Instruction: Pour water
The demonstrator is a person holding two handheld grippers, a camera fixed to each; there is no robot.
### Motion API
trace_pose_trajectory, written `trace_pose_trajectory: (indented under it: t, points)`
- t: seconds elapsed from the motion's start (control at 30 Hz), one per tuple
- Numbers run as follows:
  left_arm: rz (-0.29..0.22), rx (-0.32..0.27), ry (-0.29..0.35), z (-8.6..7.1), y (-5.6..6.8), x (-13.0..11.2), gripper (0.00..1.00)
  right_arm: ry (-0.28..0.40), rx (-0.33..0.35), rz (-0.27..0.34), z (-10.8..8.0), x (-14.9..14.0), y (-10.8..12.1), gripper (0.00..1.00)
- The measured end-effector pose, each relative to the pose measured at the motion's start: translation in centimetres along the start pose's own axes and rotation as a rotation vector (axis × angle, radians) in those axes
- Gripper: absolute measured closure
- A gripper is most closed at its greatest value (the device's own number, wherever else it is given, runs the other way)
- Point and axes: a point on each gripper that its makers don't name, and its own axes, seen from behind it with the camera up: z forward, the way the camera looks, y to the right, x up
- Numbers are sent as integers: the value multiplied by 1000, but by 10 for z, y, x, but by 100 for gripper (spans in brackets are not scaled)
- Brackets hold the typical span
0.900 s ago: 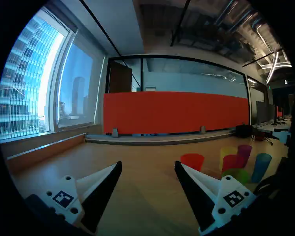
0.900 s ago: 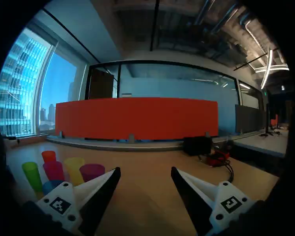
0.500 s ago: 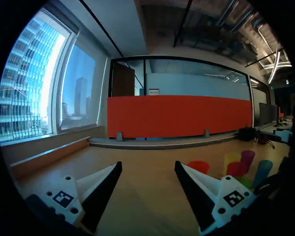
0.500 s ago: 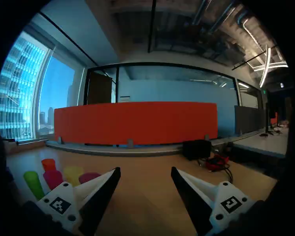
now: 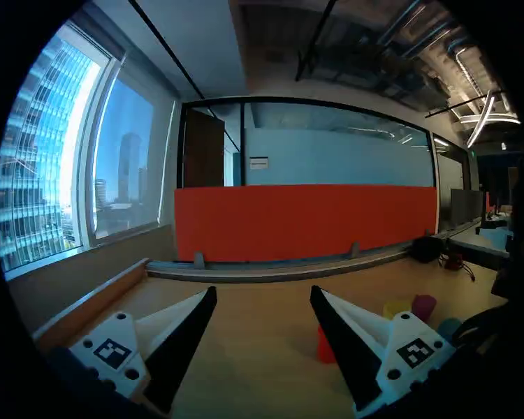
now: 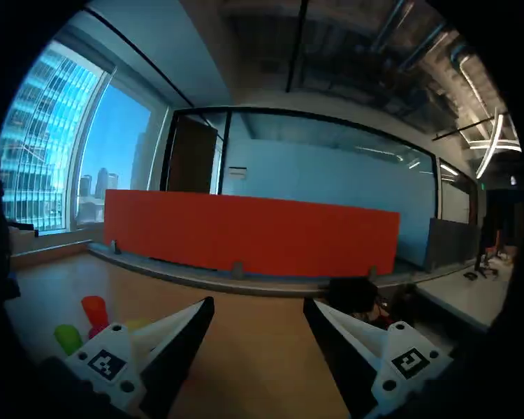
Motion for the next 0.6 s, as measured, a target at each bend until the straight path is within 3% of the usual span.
trace_pose_trajectory:
  t: [0.33,0.6]
  points:
    - [6,-32,-3,6,3,63,0,-3,33,65,6,63,-7,0]
    - [-8,-87,4,9,13,97,0,5,68,92,6,90,-12,0]
